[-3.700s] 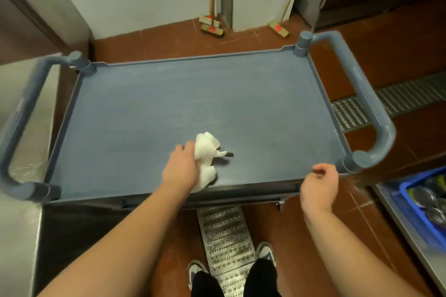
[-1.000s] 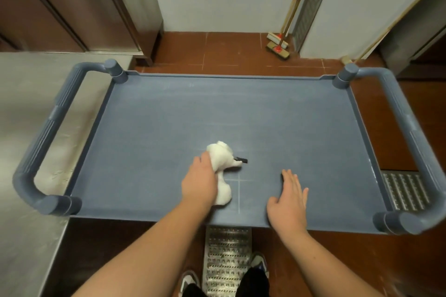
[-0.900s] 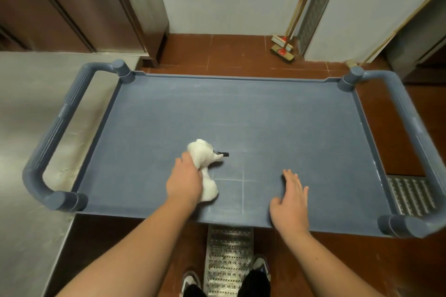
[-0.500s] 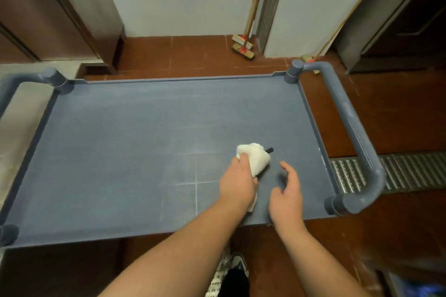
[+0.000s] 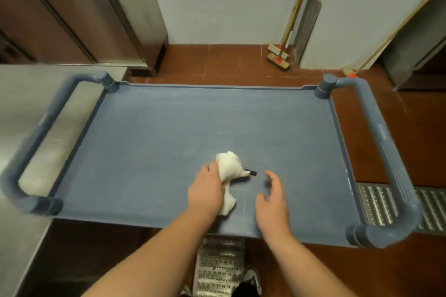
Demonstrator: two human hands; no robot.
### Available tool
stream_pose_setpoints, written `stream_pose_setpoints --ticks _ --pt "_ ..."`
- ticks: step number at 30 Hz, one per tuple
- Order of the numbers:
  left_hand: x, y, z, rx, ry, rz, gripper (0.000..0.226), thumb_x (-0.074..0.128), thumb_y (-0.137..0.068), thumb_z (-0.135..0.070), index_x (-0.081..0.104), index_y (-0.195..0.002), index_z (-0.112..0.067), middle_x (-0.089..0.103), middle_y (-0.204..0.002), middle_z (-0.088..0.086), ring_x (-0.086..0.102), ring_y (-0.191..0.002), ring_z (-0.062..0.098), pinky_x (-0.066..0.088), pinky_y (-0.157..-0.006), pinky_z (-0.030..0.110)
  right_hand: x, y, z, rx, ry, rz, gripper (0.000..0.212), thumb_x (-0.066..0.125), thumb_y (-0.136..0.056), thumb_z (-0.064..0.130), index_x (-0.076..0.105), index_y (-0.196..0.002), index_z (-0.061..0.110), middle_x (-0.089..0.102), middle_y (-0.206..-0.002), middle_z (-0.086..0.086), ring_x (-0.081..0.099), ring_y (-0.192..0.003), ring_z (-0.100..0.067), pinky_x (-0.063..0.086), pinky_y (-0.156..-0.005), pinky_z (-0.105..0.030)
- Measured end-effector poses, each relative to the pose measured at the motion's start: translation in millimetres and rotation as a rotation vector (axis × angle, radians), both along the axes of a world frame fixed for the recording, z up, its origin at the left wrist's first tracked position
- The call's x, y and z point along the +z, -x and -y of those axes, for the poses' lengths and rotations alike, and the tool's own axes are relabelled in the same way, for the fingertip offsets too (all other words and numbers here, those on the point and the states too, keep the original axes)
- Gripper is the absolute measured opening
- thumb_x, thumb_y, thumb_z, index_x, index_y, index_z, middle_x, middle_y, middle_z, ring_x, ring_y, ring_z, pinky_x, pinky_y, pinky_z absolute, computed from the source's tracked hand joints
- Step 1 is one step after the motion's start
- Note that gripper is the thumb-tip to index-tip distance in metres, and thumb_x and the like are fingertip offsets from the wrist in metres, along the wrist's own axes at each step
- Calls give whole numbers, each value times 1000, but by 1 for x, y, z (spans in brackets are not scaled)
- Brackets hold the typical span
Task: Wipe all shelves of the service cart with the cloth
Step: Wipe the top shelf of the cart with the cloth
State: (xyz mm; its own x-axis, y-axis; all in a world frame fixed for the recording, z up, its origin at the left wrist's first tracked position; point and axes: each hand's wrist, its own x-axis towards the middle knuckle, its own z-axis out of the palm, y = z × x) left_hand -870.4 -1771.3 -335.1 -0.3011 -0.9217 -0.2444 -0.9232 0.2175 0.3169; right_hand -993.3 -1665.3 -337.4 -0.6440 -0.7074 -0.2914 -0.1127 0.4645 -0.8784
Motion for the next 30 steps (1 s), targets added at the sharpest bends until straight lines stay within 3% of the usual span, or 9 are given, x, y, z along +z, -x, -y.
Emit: stream_pose_setpoints --ticks 6,9,12,16,20,23,26,30 --pt "20 -145 40 310 -90 -22 29 56 -83 -29 45 -106 -16 57 -109 12 58 -102 35 48 -79 42 22 -74 31 188 -4 9 56 52 -91 -1 47 -141 23 51 -144 0 48 -132 -21 37 -104 -27" --pt "40 -186 45 425 -124 -250 25 55 -85 -31 49 -106 -19 61 -103 5 60 -94 30 43 -73 35 33 -110 37 252 14 -2 52 52 -94 3 47 -141 23 51 -143 4 50 -128 -16 35 -100 -22" --pt "63 -218 36 474 -154 -531 22 63 -87 -28 52 -102 -17 59 -91 -2 58 -87 20 40 -62 27 43 -158 41 298 46 39 46 52 -97 5 49 -138 25 52 -141 8 49 -129 -11 34 -106 -21" --pt "76 -270 17 456 -251 -771 35 66 -86 -31 52 -116 -19 62 -105 0 61 -94 13 45 -66 22 60 -235 39 352 65 115 42 56 -100 11 48 -139 23 52 -138 8 49 -129 -8 38 -109 -26" --pt "87 -328 -6 387 -439 -892 46 70 -81 -24 48 -122 -24 62 -114 -1 61 -101 13 52 -75 30 70 -309 29 377 74 249 48 61 -99 24 44 -144 22 56 -138 3 56 -123 -10 46 -106 -33" --pt "81 -368 -25 352 -695 -1016 59 76 -77 -23 45 -127 -24 63 -119 2 63 -107 22 56 -75 38 77 -349 12 481 -16 235 49 65 -95 41 43 -138 33 60 -126 12 61 -111 -6 54 -88 -26" --pt "62 -394 -42 394 -937 -1188 76 83 -69 -42 45 -132 -25 65 -125 4 64 -113 26 53 -92 53 73 -372 -12 527 -49 227 51 69 -93 34 41 -136 38 60 -124 12 61 -108 -5 52 -80 -19" --pt "50 -402 -62 419 -921 -1189 76 80 -67 -54 49 -131 -27 69 -120 4 67 -109 26 52 -94 52 65 -381 -39 587 -76 162 63 72 -90 23 37 -139 40 57 -123 20 59 -109 -2 50 -76 -11"
